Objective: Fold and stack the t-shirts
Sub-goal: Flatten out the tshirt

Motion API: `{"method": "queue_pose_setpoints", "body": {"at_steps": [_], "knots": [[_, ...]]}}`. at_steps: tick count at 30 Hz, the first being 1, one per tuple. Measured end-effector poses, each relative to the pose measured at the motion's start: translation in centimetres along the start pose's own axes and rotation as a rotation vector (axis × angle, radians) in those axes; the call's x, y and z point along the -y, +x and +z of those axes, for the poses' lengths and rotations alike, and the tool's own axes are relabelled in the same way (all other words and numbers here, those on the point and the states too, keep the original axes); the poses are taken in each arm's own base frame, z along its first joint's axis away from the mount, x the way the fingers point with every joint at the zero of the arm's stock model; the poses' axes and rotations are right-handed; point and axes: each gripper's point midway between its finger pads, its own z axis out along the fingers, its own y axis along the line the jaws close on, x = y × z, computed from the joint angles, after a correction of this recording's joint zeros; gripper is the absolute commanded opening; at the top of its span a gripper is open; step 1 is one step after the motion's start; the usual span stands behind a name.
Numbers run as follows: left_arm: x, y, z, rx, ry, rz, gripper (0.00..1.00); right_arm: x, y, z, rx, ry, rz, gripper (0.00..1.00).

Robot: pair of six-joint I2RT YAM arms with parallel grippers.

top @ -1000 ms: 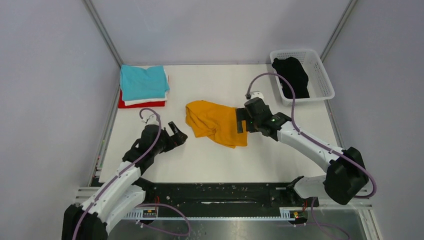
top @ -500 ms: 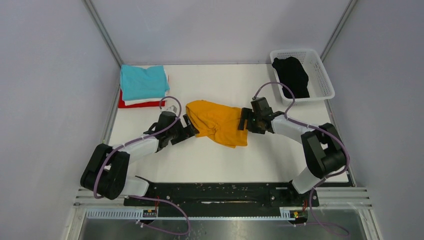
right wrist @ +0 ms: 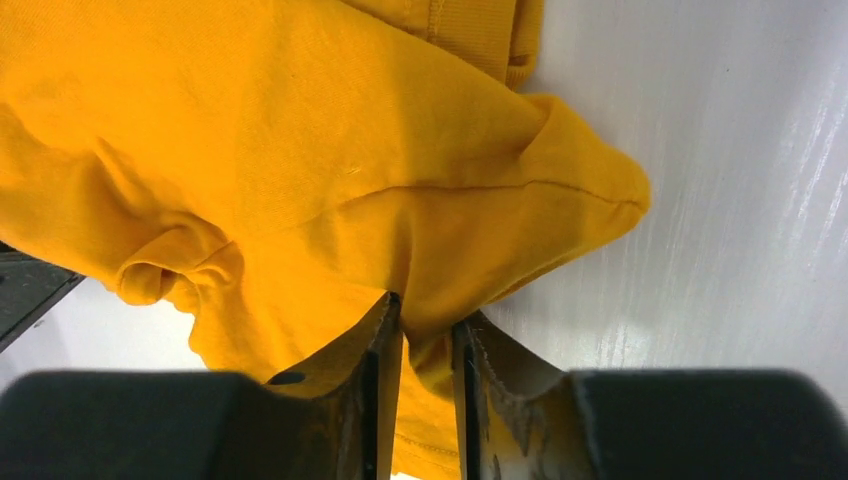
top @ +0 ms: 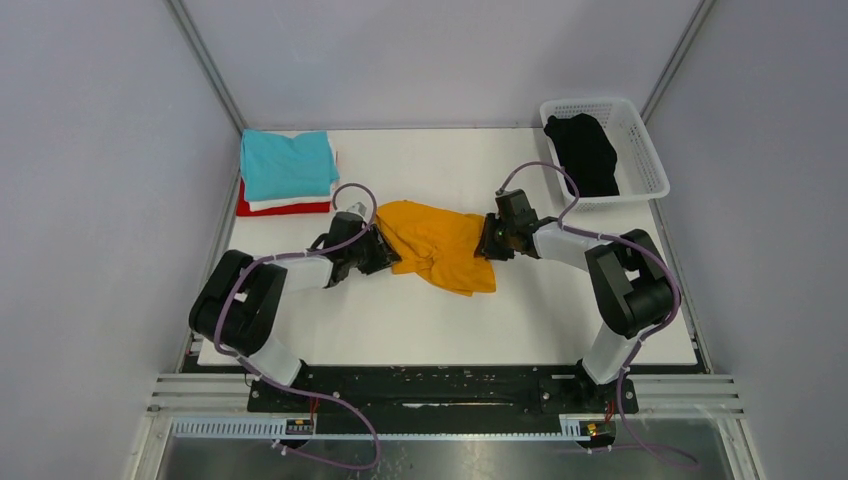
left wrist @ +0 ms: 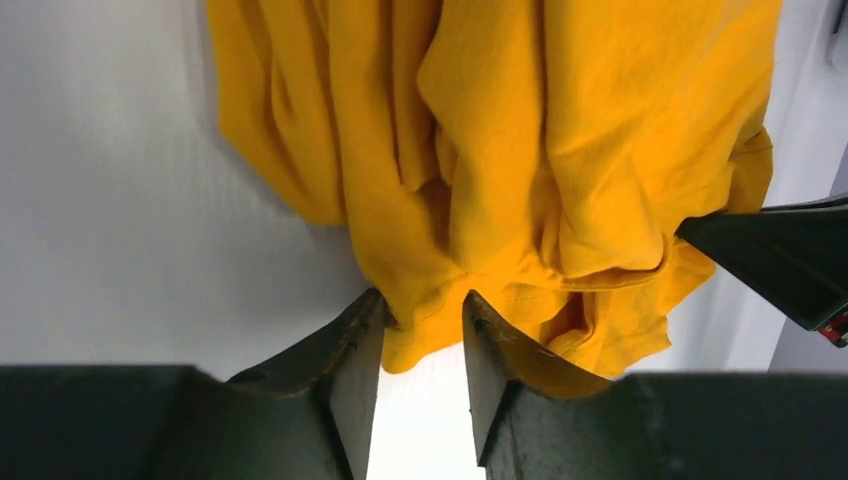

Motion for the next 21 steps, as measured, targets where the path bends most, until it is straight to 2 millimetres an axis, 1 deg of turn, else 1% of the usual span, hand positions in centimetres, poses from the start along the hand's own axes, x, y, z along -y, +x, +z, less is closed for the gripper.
{"method": "queue_pose_setpoints", "body": {"at_steps": [1,2,3,5,8,10,12,13,15,18,21], "knots": [[0.1,-0.1,0.3,-0.001,0.002,0.000,0.25,0.0,0.0,0.0,0.000,-0.001,0.001,0.24],[0.3,-0.2,0.6,-0.002,0.003,0.002,0.11,0.0,0.0,0.0,0.000,-0.002,0.001,0.22],[0.3,-0.3,0.8,-0.003,0.002,0.003,0.00,0.0,0.0,0.0,0.000,-0.002,0.001,0.18],[-0.1,-0.1,1.3,-0.011,-0.018,0.006,0.00,0.0,0.0,0.0,0.001,-0.002,0.001,0.10],[0.0,-0.4,1.4,-0.006,-0.023,0.004,0.00,0.0,-0.1,0.0,0.001,0.000,0.003,0.00],[-0.3,-0.4,0.9,0.003,-0.045,0.008,0.00,0.2,-0.3,-0.2,0.010,0.004,0.009,0.00],[-0.9,-0.3,-0.3,0.019,-0.079,0.015,0.00,0.4,-0.8,-0.7,0.032,0.011,0.013,0.00],[-1.1,-0.5,-1.2,0.039,-0.099,0.021,0.00,0.6,-1.2,-1.2,0.048,0.015,0.016,0.00],[-0.8,-1.7,-3.2,0.099,-0.118,0.035,0.00,0.7,-2.1,-2.8,0.090,0.023,0.017,0.00],[0.7,-4.6,-6.9,0.245,-0.115,0.065,0.00,0.2,-4.2,-6.3,0.193,0.019,0.003,0.00],[1.9,-7.0,-10.9,0.382,-0.109,0.087,0.00,-0.9,-6.6,-10.7,0.323,-0.012,-0.018,0.00]]}}
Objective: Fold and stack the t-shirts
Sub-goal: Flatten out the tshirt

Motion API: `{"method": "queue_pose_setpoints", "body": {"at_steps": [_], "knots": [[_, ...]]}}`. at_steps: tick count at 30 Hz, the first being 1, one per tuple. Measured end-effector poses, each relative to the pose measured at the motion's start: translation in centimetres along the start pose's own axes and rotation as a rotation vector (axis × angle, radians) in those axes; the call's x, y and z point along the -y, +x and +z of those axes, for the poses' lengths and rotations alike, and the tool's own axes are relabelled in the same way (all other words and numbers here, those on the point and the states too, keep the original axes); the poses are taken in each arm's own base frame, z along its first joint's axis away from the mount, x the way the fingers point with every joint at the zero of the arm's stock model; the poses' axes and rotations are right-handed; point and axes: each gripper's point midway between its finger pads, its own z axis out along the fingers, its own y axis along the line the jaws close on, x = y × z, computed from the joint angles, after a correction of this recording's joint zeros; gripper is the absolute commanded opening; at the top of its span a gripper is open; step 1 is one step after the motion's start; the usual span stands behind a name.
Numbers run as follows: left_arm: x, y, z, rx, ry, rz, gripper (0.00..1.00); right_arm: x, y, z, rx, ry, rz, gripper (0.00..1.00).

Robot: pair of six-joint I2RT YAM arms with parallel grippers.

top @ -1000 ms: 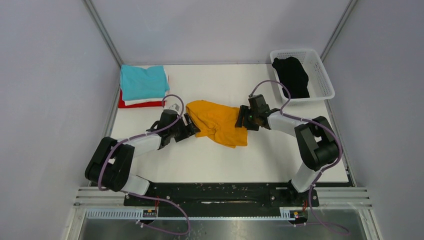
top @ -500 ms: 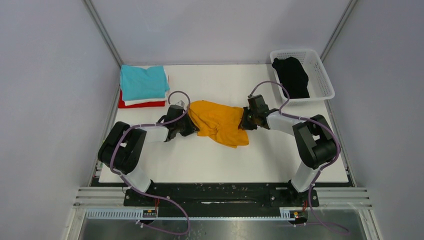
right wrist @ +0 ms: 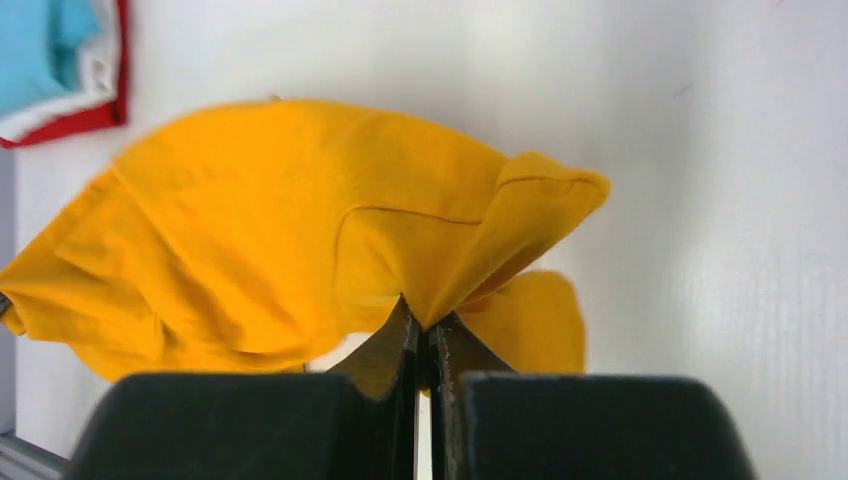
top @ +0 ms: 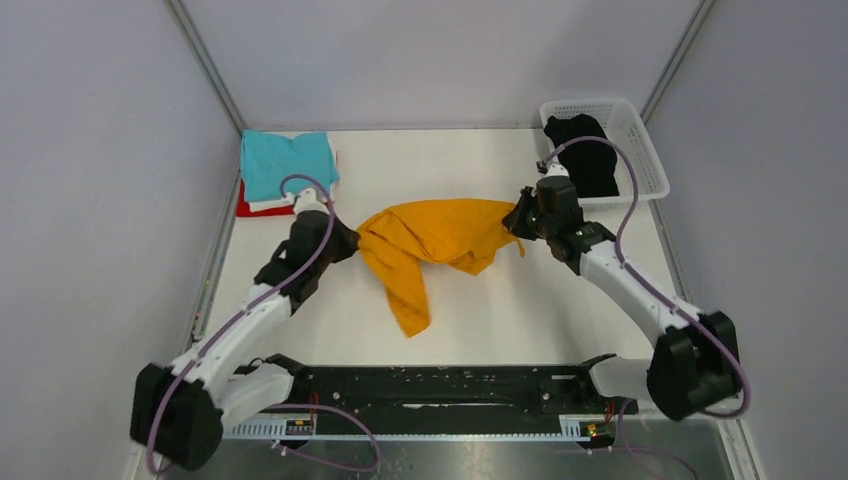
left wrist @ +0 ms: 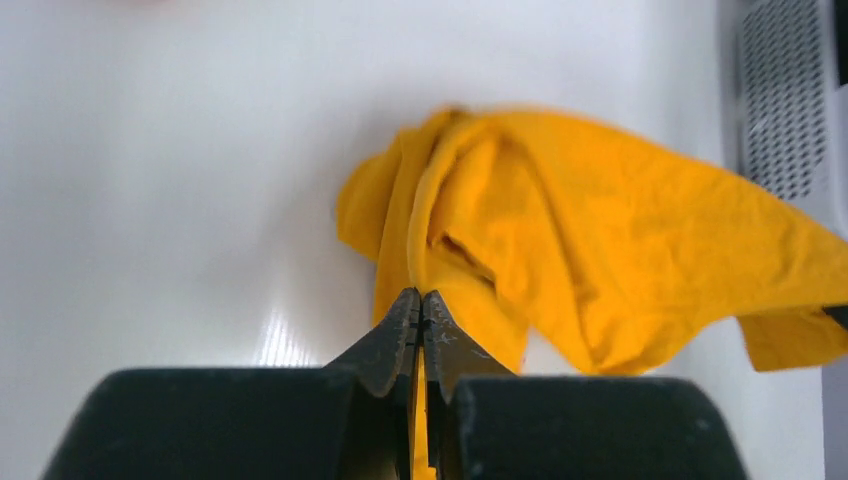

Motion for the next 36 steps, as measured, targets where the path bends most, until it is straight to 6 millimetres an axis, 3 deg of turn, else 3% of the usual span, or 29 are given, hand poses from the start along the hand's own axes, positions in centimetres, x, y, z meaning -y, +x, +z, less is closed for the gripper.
{"method": "queue_pose_setpoints", "body": {"at_steps": [5,9,14,17,23,27,32,34,36], "knots": [[1.4,-6.0,-5.0,0.200,0.020,0.018,0.00,-1.9,-4.4,-6.1,0.173,-0.070,-0.036,0.00],[3.7,-10.8,-9.6,0.344,0.078,0.030,0.00,-3.9,-7.5,-11.5,0.301,-0.144,-0.067,0.00],[6.7,-17.3,-18.0,0.571,0.193,0.028,0.00,-6.8,-12.0,-20.5,0.509,-0.255,-0.106,0.00],[7.8,-19.9,-23.8,0.698,0.276,0.015,0.00,-8.3,-13.7,-26.4,0.624,-0.336,-0.128,0.00],[8.9,-22.2,-33.9,0.879,0.444,-0.002,0.00,-9.9,-14.1,-36.8,0.789,-0.473,-0.176,0.00],[9.7,-22.2,-38.1,0.926,0.546,0.009,0.00,-10.4,-13.9,-42.5,0.880,-0.546,-0.200,0.00],[10.2,-22.2,-40.0,0.935,0.595,0.021,0.00,-10.8,-13.9,-47.0,0.950,-0.589,-0.227,0.00],[10.1,-21.9,-39.6,0.921,0.591,0.023,0.00,-10.7,-14.0,-47.3,0.960,-0.579,-0.228,0.00],[10.0,-21.6,-38.6,0.898,0.577,0.023,0.00,-10.1,-14.3,-46.3,0.957,-0.538,-0.220,0.00]]}}
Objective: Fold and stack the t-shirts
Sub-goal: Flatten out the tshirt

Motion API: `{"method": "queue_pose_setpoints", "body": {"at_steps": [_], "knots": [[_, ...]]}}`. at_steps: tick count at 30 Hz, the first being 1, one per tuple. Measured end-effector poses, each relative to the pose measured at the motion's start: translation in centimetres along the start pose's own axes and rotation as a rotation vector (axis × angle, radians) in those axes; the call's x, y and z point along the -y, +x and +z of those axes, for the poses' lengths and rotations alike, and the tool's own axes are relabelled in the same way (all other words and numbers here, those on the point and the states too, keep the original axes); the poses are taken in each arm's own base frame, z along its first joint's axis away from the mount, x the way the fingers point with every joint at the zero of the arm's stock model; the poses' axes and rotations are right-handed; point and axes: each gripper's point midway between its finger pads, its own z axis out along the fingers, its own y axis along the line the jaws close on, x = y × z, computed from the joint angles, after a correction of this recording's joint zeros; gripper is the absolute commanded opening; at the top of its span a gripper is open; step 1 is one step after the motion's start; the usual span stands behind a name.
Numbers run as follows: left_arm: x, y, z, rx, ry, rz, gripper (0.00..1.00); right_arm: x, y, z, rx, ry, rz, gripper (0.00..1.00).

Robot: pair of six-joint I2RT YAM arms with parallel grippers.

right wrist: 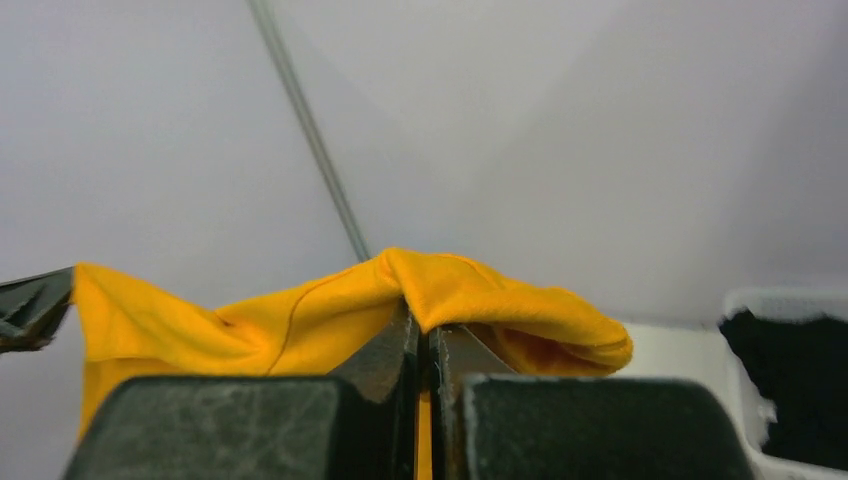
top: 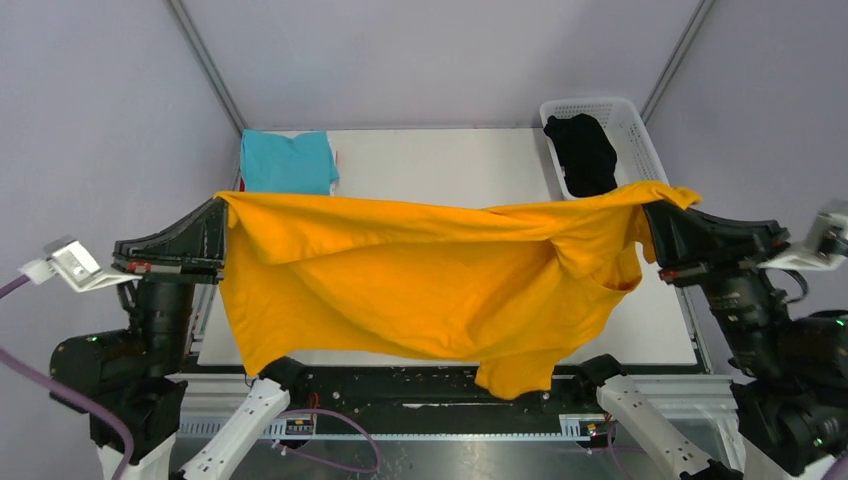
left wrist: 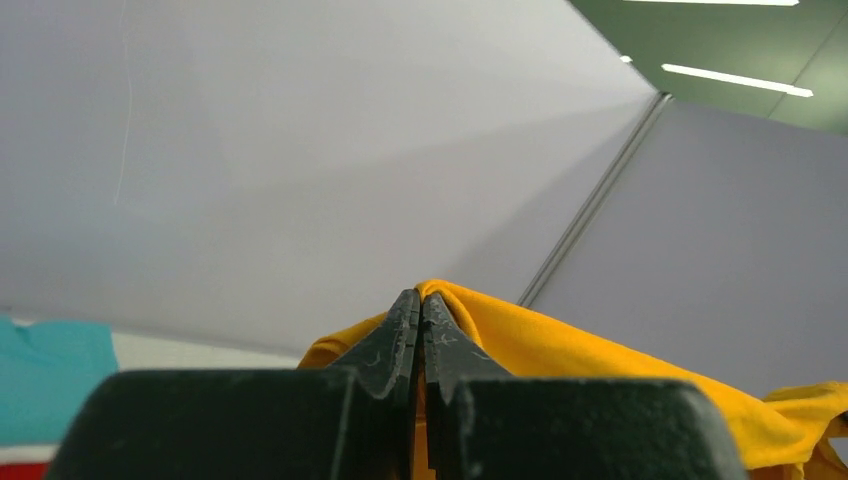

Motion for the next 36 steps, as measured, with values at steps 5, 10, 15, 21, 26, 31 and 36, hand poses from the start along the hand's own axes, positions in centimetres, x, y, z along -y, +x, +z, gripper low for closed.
{"method": "queue_pose_setpoints", "body": {"at_steps": [5,10,15,21,26,31,36], "knots": [[-3.7,5.0,2.1,-0.089,-0.129,0.008,0.00,5.3,6.0,2.5,-0.103,0.189,-0.018,0.00],[-12.3,17.2,5.3,-0.336,-0.421,0.089,0.00,13.0,16.8,6.2,-0.302,0.438,-0.064,0.00],[-24.8,31.3,2.7,-0.676,-0.754,0.170,0.00,20.4,30.2,7.3,-0.592,0.634,-0.136,0.00],[-33.9,39.1,-1.8,-0.878,-0.950,0.058,0.00,25.5,40.8,7.9,-0.816,0.724,-0.164,0.00],[-36.0,41.4,2.8,-0.871,-0.920,-0.008,0.00,28.1,44.3,10.8,-0.849,0.746,-0.161,0.00],[-37.8,42.9,8.7,-0.838,-0.880,-0.032,0.27,30.5,44.7,16.4,-0.786,0.757,-0.153,0.10],[-39.3,44.1,10.2,-0.852,-0.877,-0.081,0.99,32.9,44.8,19.4,-0.779,0.793,-0.147,0.92]]}}
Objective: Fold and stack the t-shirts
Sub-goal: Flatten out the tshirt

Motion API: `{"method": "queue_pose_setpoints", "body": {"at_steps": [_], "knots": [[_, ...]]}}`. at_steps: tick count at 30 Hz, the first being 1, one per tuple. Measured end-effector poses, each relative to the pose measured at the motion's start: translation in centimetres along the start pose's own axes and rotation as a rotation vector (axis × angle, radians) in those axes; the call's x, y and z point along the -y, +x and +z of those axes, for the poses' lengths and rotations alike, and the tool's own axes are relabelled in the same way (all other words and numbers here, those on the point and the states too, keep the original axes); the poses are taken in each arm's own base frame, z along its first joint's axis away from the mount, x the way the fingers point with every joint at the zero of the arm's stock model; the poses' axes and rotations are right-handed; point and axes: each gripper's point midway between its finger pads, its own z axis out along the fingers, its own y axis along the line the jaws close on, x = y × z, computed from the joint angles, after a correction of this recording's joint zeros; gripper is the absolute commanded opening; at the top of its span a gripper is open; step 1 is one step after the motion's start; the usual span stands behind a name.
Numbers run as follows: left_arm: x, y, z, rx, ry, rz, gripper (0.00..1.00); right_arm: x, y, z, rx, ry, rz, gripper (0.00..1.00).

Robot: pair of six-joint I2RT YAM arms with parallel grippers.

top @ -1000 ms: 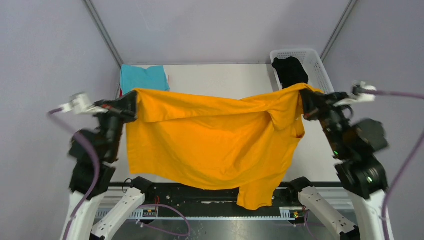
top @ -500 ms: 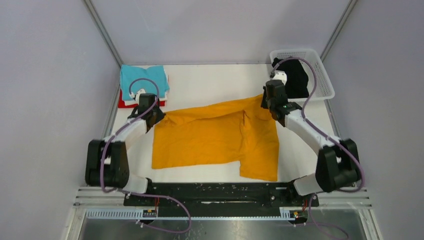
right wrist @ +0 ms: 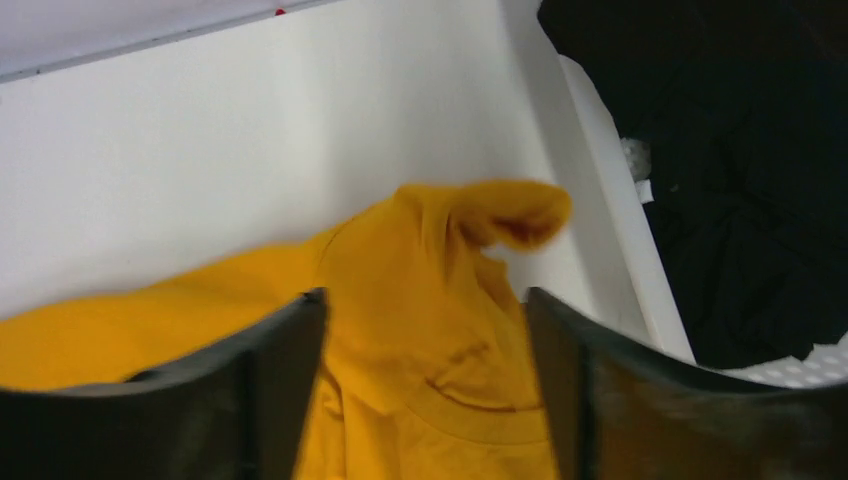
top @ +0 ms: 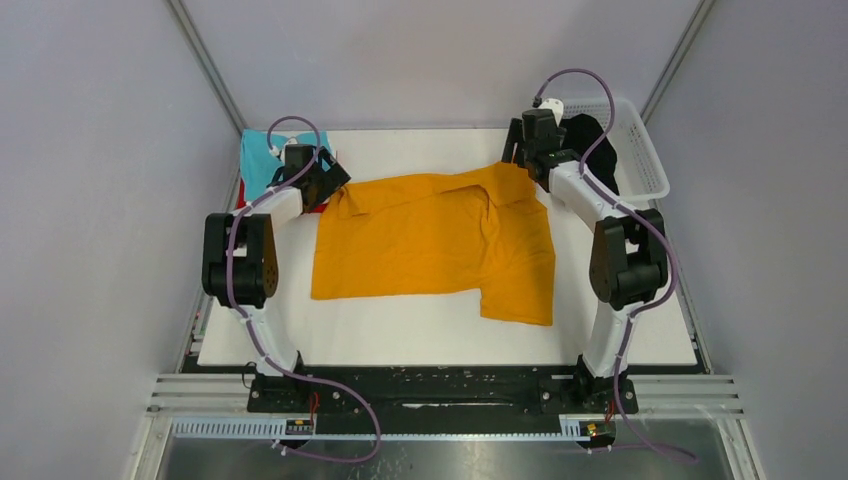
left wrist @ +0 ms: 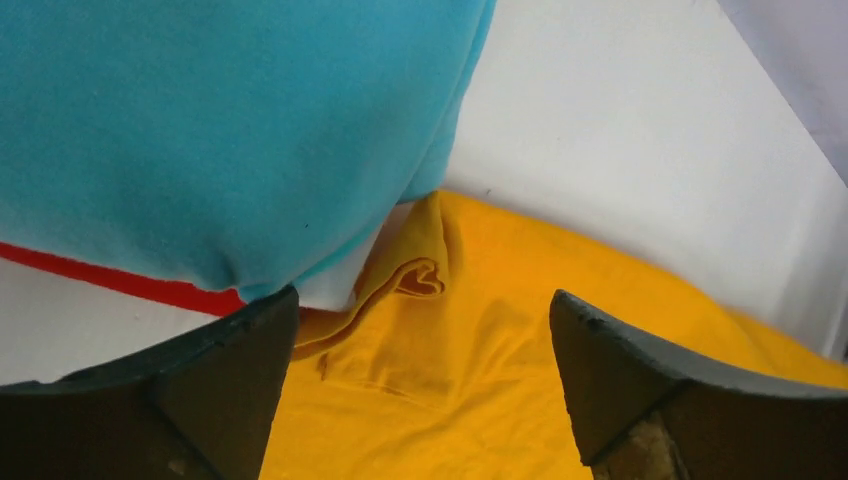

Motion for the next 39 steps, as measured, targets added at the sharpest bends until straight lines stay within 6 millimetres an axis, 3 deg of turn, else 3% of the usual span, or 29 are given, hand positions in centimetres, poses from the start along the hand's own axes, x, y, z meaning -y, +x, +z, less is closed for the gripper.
{"method": "queue_pose_setpoints", "body": {"at_steps": [1,4,7,13,16,20,25,28,33,35,39], "knots": [[0.0,0.2,-0.1,-0.014,0.003,-0.006,0.99,0.1,0.0,0.1,-0.006,0.001,-0.003,0.98],[0.8,0.2,-1.1,-0.024,0.056,-0.013,0.99,0.7,0.4,-0.2,-0.037,0.007,-0.023,0.99],[1.6,0.8,-4.4,-0.019,0.134,-0.009,0.99,0.9,1.0,-1.2,-0.057,-0.008,-0.037,0.99],[4.9,-1.5,-14.3,0.115,0.315,0.004,0.99,2.3,1.5,-7.5,-0.046,-0.062,-0.020,0.99],[4.6,-1.0,-16.9,0.143,0.348,-0.007,0.99,3.1,1.5,-11.0,-0.004,-0.090,0.024,1.00],[1.0,3.6,-17.1,0.042,0.250,-0.026,0.99,4.0,3.6,-13.7,0.004,-0.121,0.085,0.99],[-4.6,9.6,-17.4,-0.086,0.034,-0.002,0.99,5.8,8.8,-14.2,-0.079,-0.075,0.139,0.99],[-7.4,11.5,-17.9,-0.112,-0.064,-0.001,0.98,6.8,10.7,-14.5,-0.102,-0.040,0.156,0.99],[-11.7,14.1,-17.7,-0.163,-0.225,-0.005,0.87,7.1,10.8,-15.0,-0.092,-0.033,0.170,1.00],[-12.6,14.7,-17.4,-0.181,-0.271,-0.004,0.78,7.1,10.7,-15.0,-0.092,-0.035,0.173,0.99],[-14.4,15.6,-16.6,-0.208,-0.366,0.002,0.70,6.9,11.1,-15.0,-0.109,-0.044,0.171,0.99]]}}
